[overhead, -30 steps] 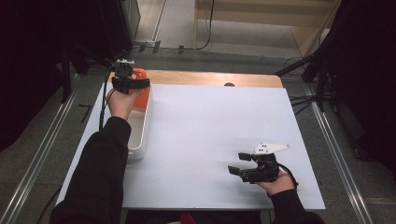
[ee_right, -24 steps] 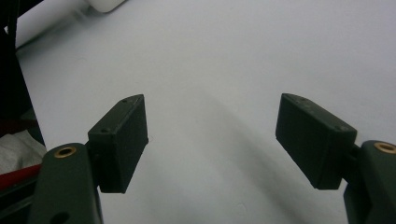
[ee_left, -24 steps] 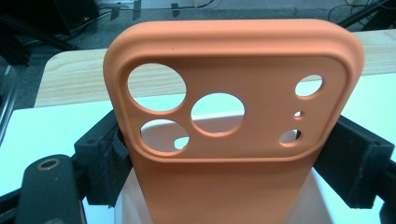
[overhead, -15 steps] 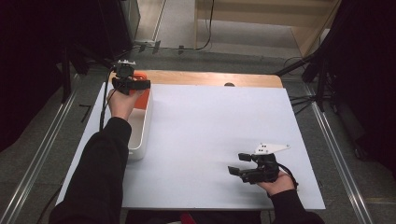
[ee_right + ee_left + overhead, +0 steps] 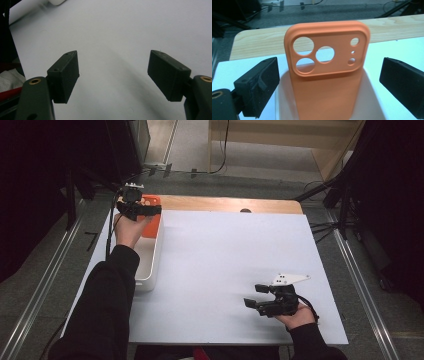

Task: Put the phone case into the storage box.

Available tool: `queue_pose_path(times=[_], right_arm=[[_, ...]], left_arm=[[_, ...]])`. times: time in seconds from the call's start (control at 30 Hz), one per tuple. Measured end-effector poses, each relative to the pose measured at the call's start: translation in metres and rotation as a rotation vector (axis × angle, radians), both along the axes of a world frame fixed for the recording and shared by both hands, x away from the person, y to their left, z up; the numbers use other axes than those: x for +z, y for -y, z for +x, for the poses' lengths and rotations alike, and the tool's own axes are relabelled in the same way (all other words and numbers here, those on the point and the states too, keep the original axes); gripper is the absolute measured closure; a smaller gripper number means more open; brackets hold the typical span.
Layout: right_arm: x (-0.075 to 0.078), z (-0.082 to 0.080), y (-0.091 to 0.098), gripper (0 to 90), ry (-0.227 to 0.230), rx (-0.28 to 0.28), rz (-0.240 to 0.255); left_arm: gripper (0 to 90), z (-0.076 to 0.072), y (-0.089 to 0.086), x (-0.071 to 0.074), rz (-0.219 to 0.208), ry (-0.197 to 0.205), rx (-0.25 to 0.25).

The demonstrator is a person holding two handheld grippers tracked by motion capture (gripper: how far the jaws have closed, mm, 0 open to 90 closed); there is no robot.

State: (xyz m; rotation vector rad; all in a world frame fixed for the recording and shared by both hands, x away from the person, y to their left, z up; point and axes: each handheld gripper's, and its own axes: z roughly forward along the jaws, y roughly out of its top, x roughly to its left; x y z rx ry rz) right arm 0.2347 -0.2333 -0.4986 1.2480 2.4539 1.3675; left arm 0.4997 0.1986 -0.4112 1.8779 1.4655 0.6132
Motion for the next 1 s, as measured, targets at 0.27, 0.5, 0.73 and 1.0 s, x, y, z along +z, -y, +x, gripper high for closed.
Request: queue_pose_path(times=[0.27,0.5,0.73,1.0], right_arm=[[0.000,0.000,0.000,23.9,0.000,0.002,0.000],[-0.001,0.000,-0.001,23.9,0.001,0.003,-0.002],[0.000,0.000,-0.001,23.9,-0.004,0.002,-0.002],[0.000,0.000,-0.001,23.9,0.000,0.003,0.000]], left_arm=[[2.9,-0.003,-0.004,0.005,-0.025,-0.026,-0.025],[2.9,-0.007,-0.007,0.010,-0.051,-0.056,-0.055],[2.8,-0.011,-0.006,0.014,-0.056,-0.082,-0.082],[2.8,-0.017,-0.001,0.017,-0.065,-0.109,-0.120]])
